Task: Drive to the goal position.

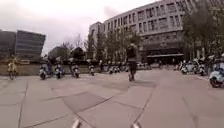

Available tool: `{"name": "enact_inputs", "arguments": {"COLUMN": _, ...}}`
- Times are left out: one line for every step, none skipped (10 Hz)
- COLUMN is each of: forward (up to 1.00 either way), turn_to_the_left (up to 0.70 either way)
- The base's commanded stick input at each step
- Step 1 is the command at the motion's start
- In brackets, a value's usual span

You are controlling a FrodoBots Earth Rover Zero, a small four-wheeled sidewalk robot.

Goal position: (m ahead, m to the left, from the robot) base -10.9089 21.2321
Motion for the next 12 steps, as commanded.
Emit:
{"name": "enact_inputs", "arguments": {"forward": 0.0, "turn_to_the_left": 0.85}}
{"name": "enact_inputs", "arguments": {"forward": 0.0, "turn_to_the_left": 0.85}}
{"name": "enact_inputs", "arguments": {"forward": 0.0, "turn_to_the_left": 0.85}}
{"name": "enact_inputs", "arguments": {"forward": 0.0, "turn_to_the_left": 0.85}}
{"name": "enact_inputs", "arguments": {"forward": 0.0, "turn_to_the_left": 0.85}}
{"name": "enact_inputs", "arguments": {"forward": 0.0, "turn_to_the_left": 0.85}}
{"name": "enact_inputs", "arguments": {"forward": 0.0, "turn_to_the_left": 0.85}}
{"name": "enact_inputs", "arguments": {"forward": 0.0, "turn_to_the_left": 0.85}}
{"name": "enact_inputs", "arguments": {"forward": 0.0, "turn_to_the_left": 0.85}}
{"name": "enact_inputs", "arguments": {"forward": 0.0, "turn_to_the_left": 0.85}}
{"name": "enact_inputs", "arguments": {"forward": 0.0, "turn_to_the_left": 0.85}}
{"name": "enact_inputs", "arguments": {"forward": 0.0, "turn_to_the_left": 0.85}}
